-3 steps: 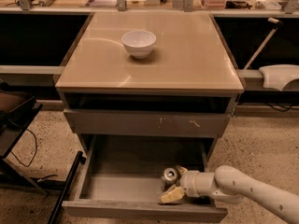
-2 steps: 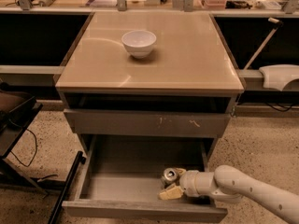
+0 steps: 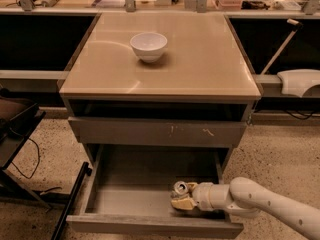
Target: Pick 7up can from middle drawer and place on counter
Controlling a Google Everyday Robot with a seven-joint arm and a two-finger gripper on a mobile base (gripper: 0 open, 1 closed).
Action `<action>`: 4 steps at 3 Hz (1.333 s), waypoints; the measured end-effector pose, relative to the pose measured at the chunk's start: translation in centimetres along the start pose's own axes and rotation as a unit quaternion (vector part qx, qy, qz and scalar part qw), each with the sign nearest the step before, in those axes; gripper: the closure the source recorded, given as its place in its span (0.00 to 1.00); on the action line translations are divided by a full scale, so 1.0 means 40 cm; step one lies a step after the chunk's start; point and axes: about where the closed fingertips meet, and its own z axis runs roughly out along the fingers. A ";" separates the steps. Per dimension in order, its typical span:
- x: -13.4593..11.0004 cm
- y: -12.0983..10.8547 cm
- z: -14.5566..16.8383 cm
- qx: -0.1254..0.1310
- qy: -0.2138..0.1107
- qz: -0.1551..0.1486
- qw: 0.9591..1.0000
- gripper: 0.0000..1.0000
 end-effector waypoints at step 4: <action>-0.436 0.244 -0.150 0.035 0.050 -0.123 0.991 1.00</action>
Offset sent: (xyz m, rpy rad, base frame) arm 0.0023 0.0119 0.1599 -0.1799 -0.1908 0.0504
